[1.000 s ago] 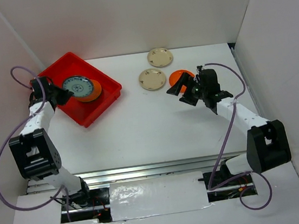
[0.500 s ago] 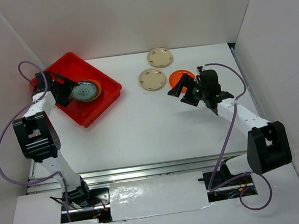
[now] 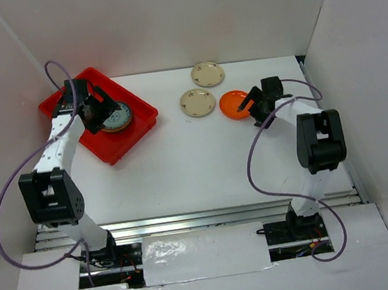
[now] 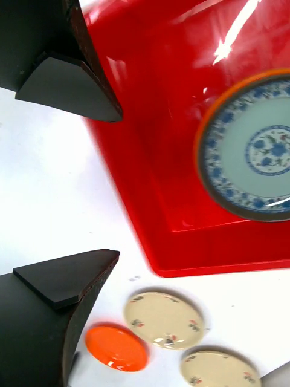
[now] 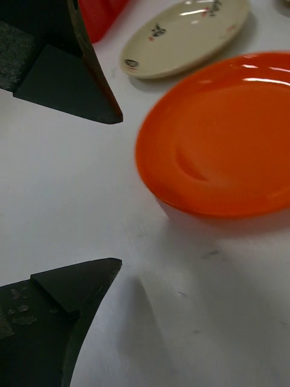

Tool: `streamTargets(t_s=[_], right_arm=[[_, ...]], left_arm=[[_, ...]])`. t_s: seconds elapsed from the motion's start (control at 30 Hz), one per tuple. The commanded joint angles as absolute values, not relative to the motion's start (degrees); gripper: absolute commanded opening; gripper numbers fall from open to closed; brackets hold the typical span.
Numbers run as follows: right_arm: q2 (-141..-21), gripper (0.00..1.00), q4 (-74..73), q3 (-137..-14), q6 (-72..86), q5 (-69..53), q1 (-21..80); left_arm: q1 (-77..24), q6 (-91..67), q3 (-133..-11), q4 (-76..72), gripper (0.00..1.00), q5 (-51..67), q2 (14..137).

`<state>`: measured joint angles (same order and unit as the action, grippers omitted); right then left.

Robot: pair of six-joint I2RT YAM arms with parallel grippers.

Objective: Place the plates into the plastic bin on the countertop

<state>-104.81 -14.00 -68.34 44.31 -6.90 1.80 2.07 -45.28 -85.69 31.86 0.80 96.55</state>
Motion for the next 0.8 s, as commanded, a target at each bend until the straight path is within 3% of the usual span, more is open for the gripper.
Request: streamTargets(t_s=[0.0,0.07,0.17,0.2,0.37,0.4,0.47,0.53,0.63,0.77], right_arm=[[-110.64,0.99,-17.58,-75.31,45.61,-5.61,0.44],[-113.81,0.96,-17.23,-77.86,46.31,-6.68,-1.56],[-117.67,0.82,-17.05,-81.28,47.37,-9.22,-2.28],[-118.82,0.73,-18.01,-82.34,47.72,-9.49,-2.63],[-123.22,0.44,-19.78,-86.48,48.78,-12.47,-3.69],[-123.57,0.32,-19.43,-86.40,49.13,-13.18,-4.13],[-124.01,0.28,-18.90,-85.96,49.39,-13.80,-4.22],[-123.32,0.00,-18.64,-84.82,49.74,-13.71,-4.74],[-115.69,0.00,-14.95,-77.72,51.06,-10.65,-4.40],[-101.10,0.00,-14.66,-70.93,47.40,4.08,2.00]], left_arm=[[-1.47,-42.37,-83.68,34.53,0.99,-3.42,86.41],[-3.86,-41.58,-82.97,34.98,0.99,-3.51,82.90],[-6.06,-40.43,-82.62,35.68,0.99,-3.78,80.34],[-6.33,-39.99,-82.88,35.94,0.99,-3.69,79.46],[-7.73,-39.37,-82.36,35.69,0.99,-3.51,78.22],[-7.73,-39.29,-81.92,35.42,0.99,-3.25,78.57],[-7.82,-39.20,-81.83,35.33,0.99,-2.29,79.88],[-8.26,-39.11,-81.83,35.42,0.99,-1.67,80.86],[-10.10,-37.80,-80.42,31.75,0.99,1.47,82.17],[-15.11,-33.67,-85.58,28.74,0.99,12.08,89.37]])
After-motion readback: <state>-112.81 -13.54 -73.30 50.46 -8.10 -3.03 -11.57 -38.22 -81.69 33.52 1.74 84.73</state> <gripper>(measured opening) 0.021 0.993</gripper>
